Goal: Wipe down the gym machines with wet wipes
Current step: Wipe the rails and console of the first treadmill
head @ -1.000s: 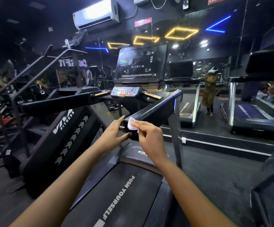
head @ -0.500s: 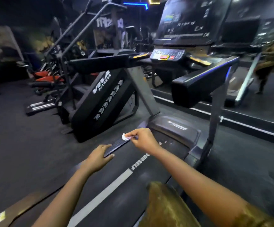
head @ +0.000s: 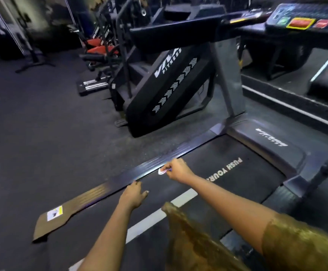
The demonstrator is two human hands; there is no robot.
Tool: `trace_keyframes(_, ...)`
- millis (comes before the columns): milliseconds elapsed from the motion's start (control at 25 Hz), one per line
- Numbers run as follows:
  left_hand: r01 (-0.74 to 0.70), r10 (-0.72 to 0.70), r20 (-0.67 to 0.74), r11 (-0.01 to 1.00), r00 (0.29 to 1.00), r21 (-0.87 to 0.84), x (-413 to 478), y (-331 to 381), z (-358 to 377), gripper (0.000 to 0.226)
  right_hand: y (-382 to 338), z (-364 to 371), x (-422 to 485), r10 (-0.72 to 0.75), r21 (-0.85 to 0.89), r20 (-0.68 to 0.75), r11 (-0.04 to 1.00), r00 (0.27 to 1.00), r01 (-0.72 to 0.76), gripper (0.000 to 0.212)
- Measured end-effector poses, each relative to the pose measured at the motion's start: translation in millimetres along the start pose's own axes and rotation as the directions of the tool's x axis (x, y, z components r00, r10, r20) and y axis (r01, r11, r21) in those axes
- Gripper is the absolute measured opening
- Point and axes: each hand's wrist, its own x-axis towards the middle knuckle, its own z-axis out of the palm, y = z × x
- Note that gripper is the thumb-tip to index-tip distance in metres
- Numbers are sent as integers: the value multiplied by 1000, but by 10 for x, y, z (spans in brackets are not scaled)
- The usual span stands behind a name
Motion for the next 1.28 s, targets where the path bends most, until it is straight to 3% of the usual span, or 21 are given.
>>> trace_keyframes(120, 44, -46, 109, 999, 993, 18, 272, 57, -457, 57, -172, -415, 445, 52, -57, 143, 997, 988, -45, 36)
trace_keyframes(200, 59, -58, 132, 998, 990, -3, 423, 102, -794, 57, -301, -800, 659, 34, -37, 146, 999, 989, -29, 37)
trace_keyframes(440, -76, 80, 109, 996, 991, -45, 890, 569, -1891, 56, -645, -1842, 990, 140, 156, -31, 979, 990, -134, 33)
trace_keyframes(640, -327, 324, 75, 945, 943, 27, 1500, 1140, -2747, 57, -521, -2529, 1113, 413, 364, -238, 877, 879, -313, 32)
trace_keyframes(800, -584, 572, 129, 808, 810, 84, 2056, 1648, -3221, 58, -359, -3009, 1083, 545, 481, -456, 816, 703, -321, 28)
trace_keyframes(960, -782, 773, 135, 623, 619, 17, 2445, 2395, -3521, 58, -148, -3359, 909, 694, 613, -580, 716, 426, -333, 27)
trace_keyframes(1080, -867, 862, 118, 498, 492, -28, 2715, 3007, -3650, 57, -1, -3694, 765, 699, 583, -660, 707, 275, -400, 25)
trace_keyframes(1280, -928, 930, 88, 365, 358, -79, 3189, 4105, -3801, 56, 392, -4401, 769, 629, 528, -769, 726, 115, -441, 27)
